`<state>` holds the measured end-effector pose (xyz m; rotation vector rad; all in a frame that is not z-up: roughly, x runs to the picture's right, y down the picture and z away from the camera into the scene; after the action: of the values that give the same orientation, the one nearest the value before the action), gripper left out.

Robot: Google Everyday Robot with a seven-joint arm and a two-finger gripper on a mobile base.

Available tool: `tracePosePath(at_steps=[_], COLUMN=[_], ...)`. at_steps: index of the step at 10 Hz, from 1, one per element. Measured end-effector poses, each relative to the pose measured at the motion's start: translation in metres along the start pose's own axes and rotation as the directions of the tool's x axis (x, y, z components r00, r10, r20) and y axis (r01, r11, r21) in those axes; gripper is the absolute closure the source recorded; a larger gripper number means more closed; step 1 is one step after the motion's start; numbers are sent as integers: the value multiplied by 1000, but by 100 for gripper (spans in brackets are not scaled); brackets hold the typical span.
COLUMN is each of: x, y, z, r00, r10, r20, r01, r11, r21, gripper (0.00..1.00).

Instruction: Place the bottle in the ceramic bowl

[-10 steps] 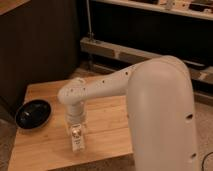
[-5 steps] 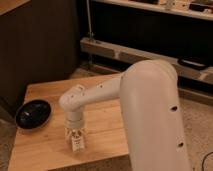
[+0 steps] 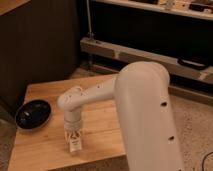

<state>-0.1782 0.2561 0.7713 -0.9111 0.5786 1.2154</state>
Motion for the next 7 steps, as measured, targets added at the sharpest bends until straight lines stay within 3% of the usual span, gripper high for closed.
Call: tracePosePath(at_steps=[2, 3, 5, 7], x=[1, -2, -4, -13], y=[6, 9, 14, 29], z=[4, 1, -23, -60], r00=[1000, 1000, 1000, 997], r10=[-11, -13, -25, -45], r20=[-28, -25, -1, 58], r01=[11, 13, 25, 46], r11=[1000, 1000, 1000, 999], r21=[16, 13, 7, -26], gripper=[99, 100, 100, 100])
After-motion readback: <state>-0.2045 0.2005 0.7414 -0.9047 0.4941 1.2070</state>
